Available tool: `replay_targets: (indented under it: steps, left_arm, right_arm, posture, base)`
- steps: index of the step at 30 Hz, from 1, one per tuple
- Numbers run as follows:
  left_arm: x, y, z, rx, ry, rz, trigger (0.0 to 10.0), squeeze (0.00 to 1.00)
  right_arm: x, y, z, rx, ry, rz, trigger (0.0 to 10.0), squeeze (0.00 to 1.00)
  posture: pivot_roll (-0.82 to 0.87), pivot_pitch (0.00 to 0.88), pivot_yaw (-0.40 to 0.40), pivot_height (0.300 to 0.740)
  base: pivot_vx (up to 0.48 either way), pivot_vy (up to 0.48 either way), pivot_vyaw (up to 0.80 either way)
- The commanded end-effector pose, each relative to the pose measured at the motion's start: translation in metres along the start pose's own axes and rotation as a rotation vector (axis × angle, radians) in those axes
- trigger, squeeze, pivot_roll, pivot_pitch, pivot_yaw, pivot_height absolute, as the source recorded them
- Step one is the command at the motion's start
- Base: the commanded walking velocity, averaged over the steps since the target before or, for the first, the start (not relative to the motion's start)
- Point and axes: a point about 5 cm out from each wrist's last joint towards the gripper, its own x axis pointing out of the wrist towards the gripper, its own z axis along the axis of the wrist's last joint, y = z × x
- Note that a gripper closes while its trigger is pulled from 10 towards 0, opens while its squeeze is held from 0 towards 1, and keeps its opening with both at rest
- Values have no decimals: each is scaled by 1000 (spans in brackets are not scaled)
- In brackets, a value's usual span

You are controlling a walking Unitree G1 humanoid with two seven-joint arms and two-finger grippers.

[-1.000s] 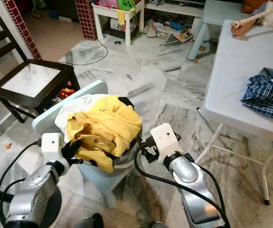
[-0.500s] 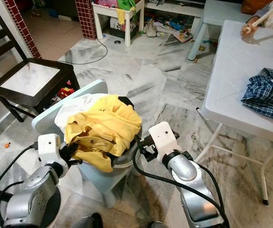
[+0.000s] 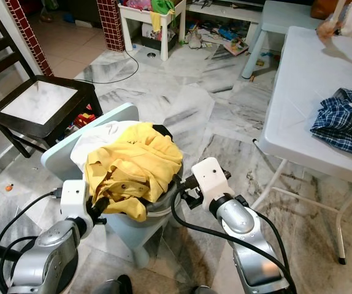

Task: Hang hanger

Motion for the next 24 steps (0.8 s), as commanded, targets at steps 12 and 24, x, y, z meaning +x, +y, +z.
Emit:
replay_targets:
  steps: [12, 24]
  left_arm:
    - [-20, 2, -6, 201, 42, -20, 10000, 1000]
    - [3, 14, 6, 203, 31, 15, 10000, 0]
  right_arm:
    - [1, -1, -4, 2, 9, -5, 10000, 0]
    - [4, -2, -1, 0, 0, -4, 10000, 0]
  posture:
    - [-83, 133, -5, 740]
    - [-89, 128, -8, 740]
  base:
    - [0, 0, 0]
    - [0, 0, 0]
